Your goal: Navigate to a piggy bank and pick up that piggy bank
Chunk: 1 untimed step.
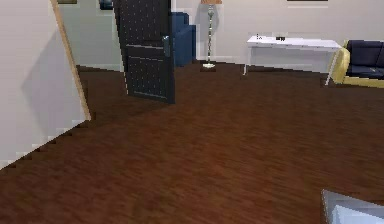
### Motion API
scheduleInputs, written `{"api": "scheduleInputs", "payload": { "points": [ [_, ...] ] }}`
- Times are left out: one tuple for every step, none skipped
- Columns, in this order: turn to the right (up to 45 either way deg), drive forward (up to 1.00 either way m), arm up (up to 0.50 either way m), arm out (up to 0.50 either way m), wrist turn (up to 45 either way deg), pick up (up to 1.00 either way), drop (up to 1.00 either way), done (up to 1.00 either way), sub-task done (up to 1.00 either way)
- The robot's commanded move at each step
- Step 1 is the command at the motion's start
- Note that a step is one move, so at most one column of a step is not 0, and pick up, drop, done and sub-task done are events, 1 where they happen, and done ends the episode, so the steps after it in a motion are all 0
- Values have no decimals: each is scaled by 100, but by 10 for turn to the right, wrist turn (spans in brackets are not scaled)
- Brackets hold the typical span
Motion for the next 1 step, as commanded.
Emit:
{"api": "scheduleInputs", "payload": {
  "points": [
    [0, 0, 0, 0, 0, 0, 0, 100, 0]
  ]
}}
